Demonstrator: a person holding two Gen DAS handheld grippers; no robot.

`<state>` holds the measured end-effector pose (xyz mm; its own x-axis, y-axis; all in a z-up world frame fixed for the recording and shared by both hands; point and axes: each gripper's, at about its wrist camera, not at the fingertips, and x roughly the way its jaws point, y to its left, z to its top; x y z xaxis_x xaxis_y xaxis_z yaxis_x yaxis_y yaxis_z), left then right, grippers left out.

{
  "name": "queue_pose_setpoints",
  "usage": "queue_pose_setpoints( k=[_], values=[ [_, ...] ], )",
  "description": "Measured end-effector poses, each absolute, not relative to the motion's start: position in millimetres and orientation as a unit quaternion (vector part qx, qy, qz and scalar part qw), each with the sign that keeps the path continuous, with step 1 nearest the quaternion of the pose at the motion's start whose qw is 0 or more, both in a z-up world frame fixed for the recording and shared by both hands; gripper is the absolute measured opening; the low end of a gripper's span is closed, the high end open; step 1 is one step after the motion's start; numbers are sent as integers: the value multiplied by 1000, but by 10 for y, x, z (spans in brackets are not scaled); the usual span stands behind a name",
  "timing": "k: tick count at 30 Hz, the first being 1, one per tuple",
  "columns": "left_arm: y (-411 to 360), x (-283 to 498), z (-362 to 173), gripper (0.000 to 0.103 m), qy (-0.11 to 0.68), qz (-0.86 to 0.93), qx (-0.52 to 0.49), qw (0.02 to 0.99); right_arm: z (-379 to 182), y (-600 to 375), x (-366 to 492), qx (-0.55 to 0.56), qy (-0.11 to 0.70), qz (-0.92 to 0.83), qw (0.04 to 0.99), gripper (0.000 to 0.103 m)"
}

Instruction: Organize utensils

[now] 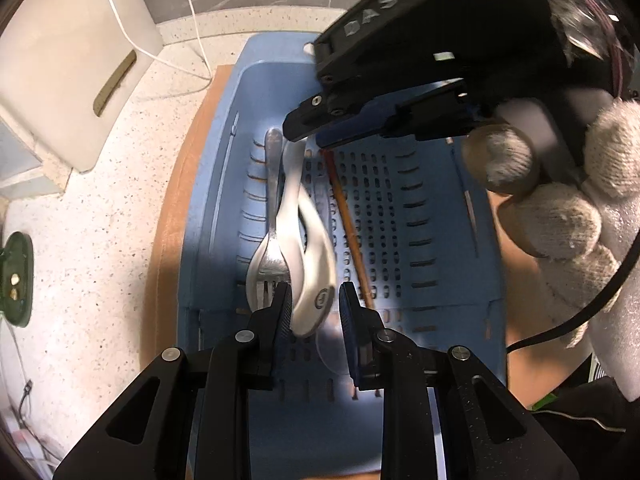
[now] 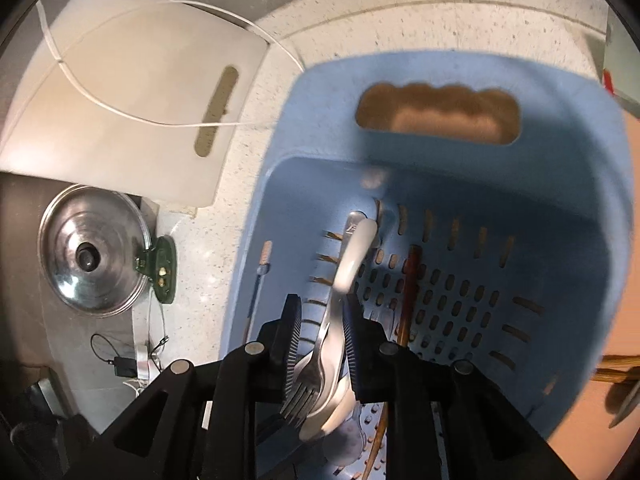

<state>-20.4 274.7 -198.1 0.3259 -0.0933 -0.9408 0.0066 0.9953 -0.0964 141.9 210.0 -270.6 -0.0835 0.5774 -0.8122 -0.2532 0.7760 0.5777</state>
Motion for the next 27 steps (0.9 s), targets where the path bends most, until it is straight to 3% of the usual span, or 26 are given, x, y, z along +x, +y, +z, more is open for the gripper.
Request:
queue_pose_setpoints(
  k=[14,21,27],
  values=[
    [2215,-110,-1345,23,531,-88,-16,843,-2001,603,1075,158,581,324,729,25],
    [1735,482,-1208,23,532,-140,-2,835,-1869,-551,867,172,552,259,774,25],
    [1340,1295,-1420,23,571,-140,28,808,-1867,-1305,620,221,537,213,786,25]
  ],
)
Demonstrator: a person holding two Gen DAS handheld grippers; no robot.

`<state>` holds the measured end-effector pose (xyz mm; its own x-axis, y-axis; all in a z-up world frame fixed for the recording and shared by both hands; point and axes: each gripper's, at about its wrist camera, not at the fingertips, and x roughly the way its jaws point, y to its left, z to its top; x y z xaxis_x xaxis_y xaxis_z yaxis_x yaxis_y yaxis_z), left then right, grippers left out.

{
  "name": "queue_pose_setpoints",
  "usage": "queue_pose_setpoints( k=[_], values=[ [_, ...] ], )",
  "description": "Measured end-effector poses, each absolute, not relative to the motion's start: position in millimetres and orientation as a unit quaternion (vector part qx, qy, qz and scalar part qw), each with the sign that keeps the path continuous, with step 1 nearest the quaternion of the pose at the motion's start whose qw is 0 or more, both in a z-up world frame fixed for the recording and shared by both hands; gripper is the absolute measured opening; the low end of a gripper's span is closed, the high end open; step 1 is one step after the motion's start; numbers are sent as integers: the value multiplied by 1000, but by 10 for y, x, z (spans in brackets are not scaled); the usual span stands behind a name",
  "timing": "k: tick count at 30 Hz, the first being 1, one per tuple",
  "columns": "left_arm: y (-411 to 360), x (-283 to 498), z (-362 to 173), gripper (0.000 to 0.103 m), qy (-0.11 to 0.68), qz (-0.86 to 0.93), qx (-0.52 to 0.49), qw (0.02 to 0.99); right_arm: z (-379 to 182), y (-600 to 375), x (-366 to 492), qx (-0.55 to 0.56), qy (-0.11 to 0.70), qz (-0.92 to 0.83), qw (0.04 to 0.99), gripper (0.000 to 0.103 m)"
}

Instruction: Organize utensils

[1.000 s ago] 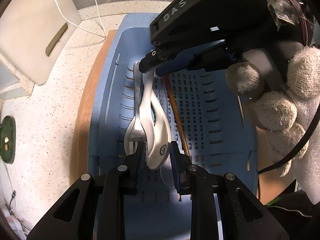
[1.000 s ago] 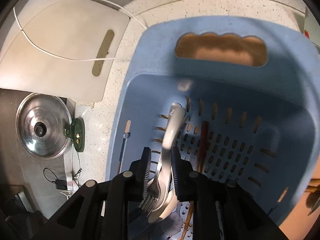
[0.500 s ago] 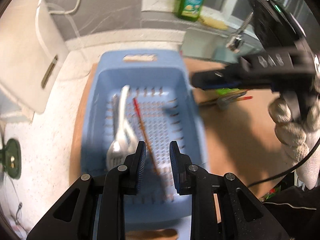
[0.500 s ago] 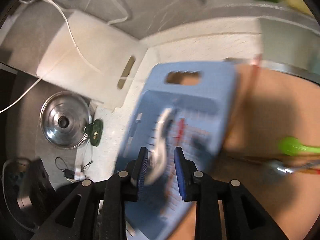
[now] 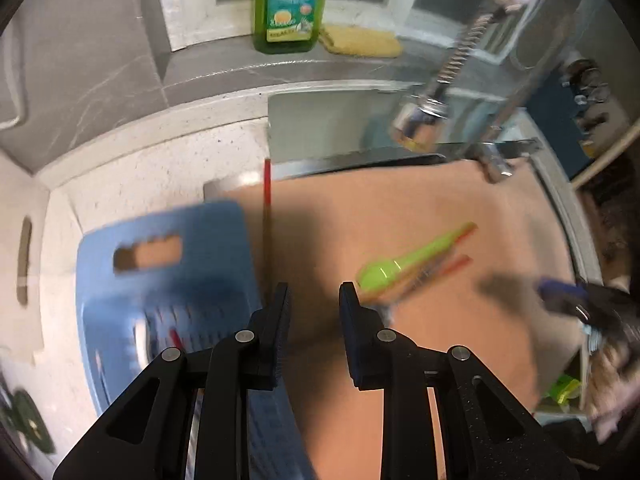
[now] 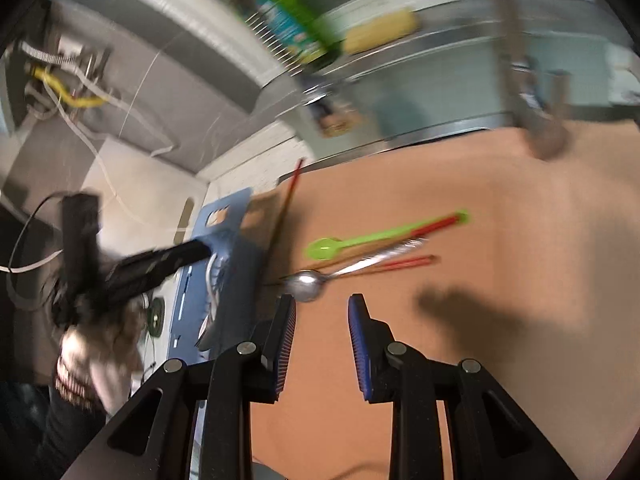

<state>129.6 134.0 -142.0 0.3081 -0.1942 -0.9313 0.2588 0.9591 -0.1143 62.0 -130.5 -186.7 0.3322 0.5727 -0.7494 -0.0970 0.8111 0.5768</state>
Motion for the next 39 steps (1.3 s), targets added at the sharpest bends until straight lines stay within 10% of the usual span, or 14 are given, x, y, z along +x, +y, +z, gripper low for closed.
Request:
queue_pose_setpoints(
  k=[39],
  values=[
    [895,2747,-2504,23,667,-52,122,733,-2056,-2040,482,282,529,147,787,25]
  ],
)
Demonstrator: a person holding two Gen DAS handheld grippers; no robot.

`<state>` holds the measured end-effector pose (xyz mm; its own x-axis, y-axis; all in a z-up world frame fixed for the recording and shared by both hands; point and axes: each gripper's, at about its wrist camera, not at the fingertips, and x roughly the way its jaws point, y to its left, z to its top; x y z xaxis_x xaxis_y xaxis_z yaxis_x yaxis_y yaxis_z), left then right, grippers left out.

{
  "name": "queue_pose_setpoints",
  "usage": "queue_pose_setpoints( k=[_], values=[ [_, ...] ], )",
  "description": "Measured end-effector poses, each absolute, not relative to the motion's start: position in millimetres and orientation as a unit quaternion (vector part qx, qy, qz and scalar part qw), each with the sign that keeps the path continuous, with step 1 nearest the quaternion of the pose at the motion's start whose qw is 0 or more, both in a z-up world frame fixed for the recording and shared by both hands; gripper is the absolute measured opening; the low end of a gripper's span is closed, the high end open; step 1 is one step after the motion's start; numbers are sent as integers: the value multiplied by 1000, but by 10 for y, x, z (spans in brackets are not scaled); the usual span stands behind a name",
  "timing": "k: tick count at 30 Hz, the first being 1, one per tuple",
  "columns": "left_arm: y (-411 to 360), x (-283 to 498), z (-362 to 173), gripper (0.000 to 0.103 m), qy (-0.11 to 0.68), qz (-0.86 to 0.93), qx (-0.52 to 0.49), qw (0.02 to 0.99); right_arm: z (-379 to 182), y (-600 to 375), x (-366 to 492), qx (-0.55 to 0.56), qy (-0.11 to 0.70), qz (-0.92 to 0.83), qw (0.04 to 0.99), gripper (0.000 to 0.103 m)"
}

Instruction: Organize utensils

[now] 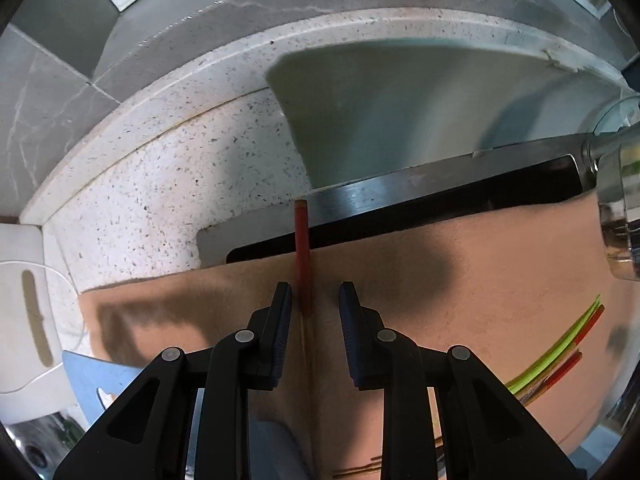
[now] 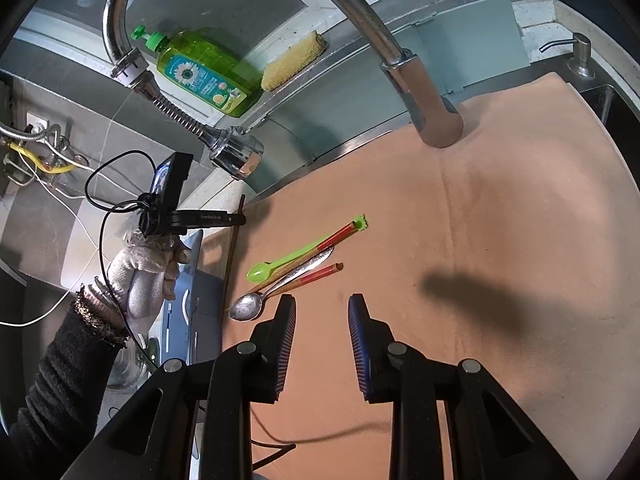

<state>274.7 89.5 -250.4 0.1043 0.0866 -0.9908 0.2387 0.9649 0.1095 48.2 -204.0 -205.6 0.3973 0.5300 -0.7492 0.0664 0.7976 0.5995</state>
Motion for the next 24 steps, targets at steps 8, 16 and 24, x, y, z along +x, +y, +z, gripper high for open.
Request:
queue_pose_setpoints(
  k=[8,16,24],
  values=[
    [845,2762,-2514,16,664,-59,118,736,-2088,-2115,517,289,531,140,784,25],
    [738,2589,-2498,5,664,-89,107,735,-2103,-2118,594,288,535,140,782,25],
    [491,2346,-2522,8,666,-140,101,725,-2195,-2066,719,286,545,142,775,25]
  ],
)
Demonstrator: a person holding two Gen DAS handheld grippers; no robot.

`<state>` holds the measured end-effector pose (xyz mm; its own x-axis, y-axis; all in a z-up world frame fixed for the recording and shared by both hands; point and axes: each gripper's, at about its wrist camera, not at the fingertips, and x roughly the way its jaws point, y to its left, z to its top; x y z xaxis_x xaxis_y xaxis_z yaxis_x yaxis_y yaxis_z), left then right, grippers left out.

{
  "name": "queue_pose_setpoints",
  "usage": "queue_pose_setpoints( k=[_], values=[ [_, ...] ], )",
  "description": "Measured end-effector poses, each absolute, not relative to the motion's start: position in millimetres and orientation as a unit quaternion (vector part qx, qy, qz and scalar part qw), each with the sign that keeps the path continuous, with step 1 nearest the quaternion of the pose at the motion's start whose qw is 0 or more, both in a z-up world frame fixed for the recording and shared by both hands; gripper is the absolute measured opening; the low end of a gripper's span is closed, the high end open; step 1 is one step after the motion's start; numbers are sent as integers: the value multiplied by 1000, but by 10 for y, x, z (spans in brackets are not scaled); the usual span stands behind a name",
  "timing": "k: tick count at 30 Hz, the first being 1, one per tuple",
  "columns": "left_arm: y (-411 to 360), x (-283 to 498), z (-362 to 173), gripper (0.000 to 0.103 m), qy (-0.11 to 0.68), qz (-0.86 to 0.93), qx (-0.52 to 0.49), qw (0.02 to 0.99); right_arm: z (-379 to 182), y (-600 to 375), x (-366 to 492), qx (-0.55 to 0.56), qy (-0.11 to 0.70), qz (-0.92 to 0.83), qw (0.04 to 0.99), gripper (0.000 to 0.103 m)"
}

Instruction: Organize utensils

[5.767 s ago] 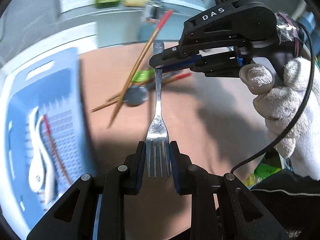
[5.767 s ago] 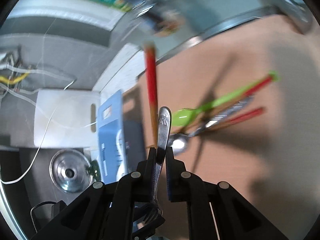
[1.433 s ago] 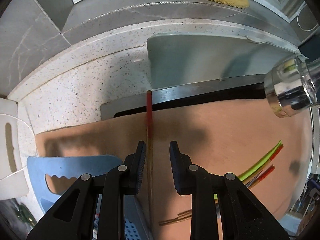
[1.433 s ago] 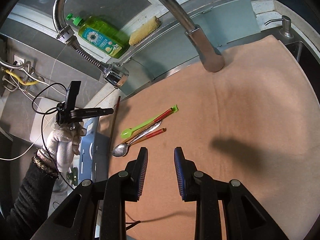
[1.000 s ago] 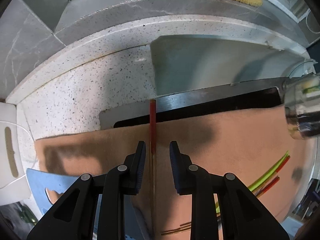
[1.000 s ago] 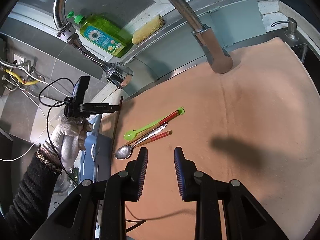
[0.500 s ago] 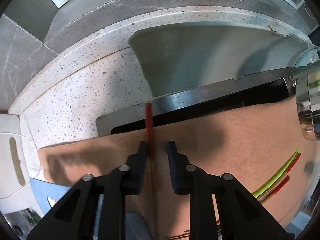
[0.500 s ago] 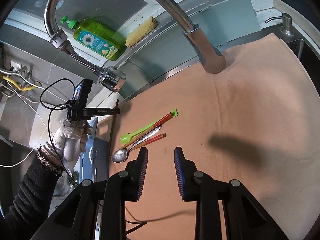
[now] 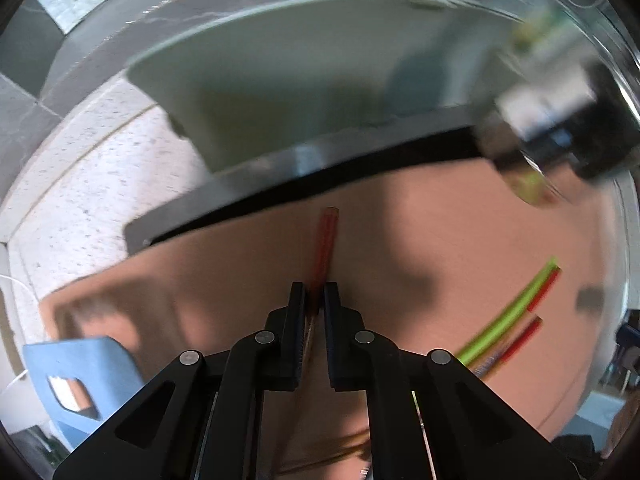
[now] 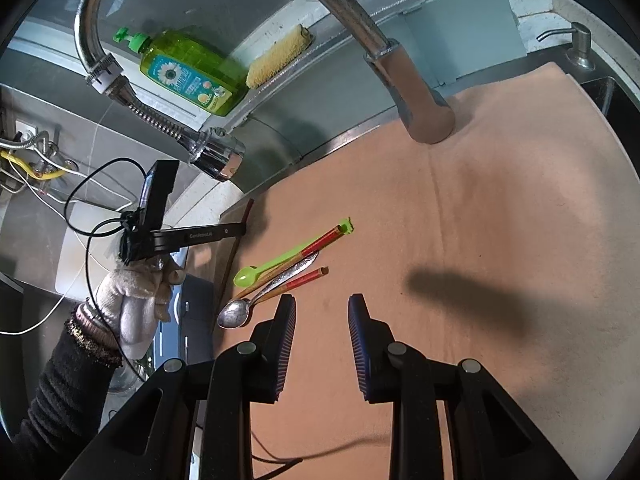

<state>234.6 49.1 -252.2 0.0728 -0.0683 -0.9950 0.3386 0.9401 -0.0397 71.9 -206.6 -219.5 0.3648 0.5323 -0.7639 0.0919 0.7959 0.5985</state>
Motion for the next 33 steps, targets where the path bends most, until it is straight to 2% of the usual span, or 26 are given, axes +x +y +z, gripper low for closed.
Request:
queue_pose_setpoints(
  k=[18,25,33],
  values=[
    [18,1679,-2549,8,667,-225,114,701,-2558,-1899,970,310,574,143,744,25],
    [-114,1454,-2560,8,677,-245,81,689,-2640,-1940,927,320,580,147,734,25],
    [-433,1132,-2542,4,674,-244,71,694,-2782,-1975,902,341,591,157,714,25]
  ],
)
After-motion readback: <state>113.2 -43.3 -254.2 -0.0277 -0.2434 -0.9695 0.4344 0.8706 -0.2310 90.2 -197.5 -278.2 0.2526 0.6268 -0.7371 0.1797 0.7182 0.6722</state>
